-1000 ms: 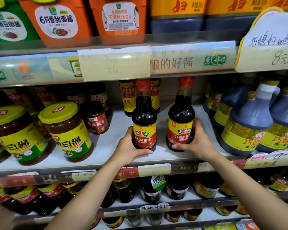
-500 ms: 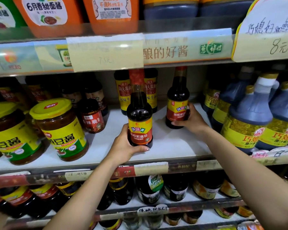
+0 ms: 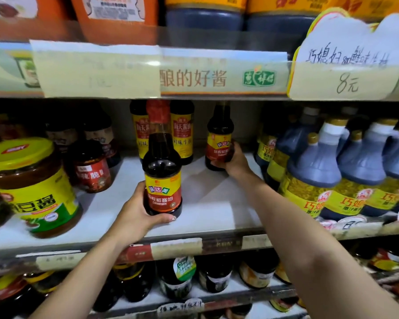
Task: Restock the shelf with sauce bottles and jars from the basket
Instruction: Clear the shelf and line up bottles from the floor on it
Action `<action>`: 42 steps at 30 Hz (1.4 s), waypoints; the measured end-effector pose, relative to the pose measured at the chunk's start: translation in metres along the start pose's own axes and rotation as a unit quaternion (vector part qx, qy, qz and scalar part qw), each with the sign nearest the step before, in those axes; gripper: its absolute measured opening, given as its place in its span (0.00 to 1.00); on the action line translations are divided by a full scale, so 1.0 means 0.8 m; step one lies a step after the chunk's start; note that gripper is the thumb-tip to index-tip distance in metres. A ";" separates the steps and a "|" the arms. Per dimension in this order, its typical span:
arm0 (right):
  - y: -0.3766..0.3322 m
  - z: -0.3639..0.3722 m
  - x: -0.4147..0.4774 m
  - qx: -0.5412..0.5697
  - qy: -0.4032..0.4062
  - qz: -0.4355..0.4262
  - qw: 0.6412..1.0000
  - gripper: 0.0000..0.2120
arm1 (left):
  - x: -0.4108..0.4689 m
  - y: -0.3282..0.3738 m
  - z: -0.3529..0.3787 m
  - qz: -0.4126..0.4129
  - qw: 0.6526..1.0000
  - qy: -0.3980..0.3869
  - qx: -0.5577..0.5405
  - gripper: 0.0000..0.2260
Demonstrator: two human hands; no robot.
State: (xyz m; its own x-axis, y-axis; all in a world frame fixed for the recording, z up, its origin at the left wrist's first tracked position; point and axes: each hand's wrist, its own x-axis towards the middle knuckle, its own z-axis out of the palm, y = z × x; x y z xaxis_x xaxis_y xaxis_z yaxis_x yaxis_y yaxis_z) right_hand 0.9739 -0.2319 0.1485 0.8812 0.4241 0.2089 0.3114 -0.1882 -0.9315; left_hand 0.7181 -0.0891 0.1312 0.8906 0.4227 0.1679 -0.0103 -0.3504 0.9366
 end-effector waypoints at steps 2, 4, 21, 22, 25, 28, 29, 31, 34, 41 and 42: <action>0.002 0.005 0.008 0.005 0.007 0.002 1.000 0.43 | 0.000 0.000 0.000 0.000 1.000 -0.001 0.001 0.33; 0.003 0.008 0.014 0.002 0.010 0.005 1.000 0.44 | 0.000 -0.001 0.000 0.002 1.000 -0.002 0.002 0.33; 0.003 0.019 0.003 0.035 0.058 0.010 0.998 0.44 | 0.003 -0.005 -0.001 -0.017 1.000 0.001 -0.009 0.35; -0.003 0.018 -0.010 0.034 0.061 0.018 0.997 0.43 | 0.003 -0.005 -0.001 -0.017 1.000 0.002 -0.009 0.35; -0.022 0.016 -0.057 0.032 0.038 0.027 0.998 0.39 | 0.000 -0.003 -0.001 -0.015 1.000 0.003 -0.004 0.35; -0.048 0.015 -0.114 0.007 -0.072 0.015 0.997 0.31 | -0.001 0.000 -0.001 -0.017 1.000 0.003 0.002 0.34; -0.057 0.017 -0.134 -0.020 -0.125 -0.002 0.992 0.29 | -0.001 0.001 0.000 -0.019 1.000 0.001 0.005 0.34; -0.074 0.026 -0.170 -0.034 -0.226 -0.031 0.973 0.29 | -0.003 0.005 0.000 -0.021 1.000 -0.003 0.012 0.35; -0.086 0.041 -0.203 0.007 -0.276 -0.015 0.961 0.32 | -0.003 0.011 -0.001 -0.019 0.999 -0.020 0.016 0.37; -0.095 0.068 -0.207 -0.049 -0.180 -0.031 0.982 0.35 | -0.007 0.015 -0.016 -0.011 0.999 -0.019 0.042 0.34; -0.094 0.071 -0.206 -0.057 -0.165 -0.032 0.984 0.35 | -0.009 0.015 -0.015 -0.007 0.999 -0.013 0.051 0.34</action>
State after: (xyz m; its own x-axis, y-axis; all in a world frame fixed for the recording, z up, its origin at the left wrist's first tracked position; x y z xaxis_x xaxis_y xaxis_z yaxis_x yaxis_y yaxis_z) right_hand 0.7850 -0.2369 0.1673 0.7010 0.6990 0.1412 0.4168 -0.2410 -0.8765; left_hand 0.7064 -0.0859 0.1447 0.9021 0.4062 0.1454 0.0473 -0.4281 0.9025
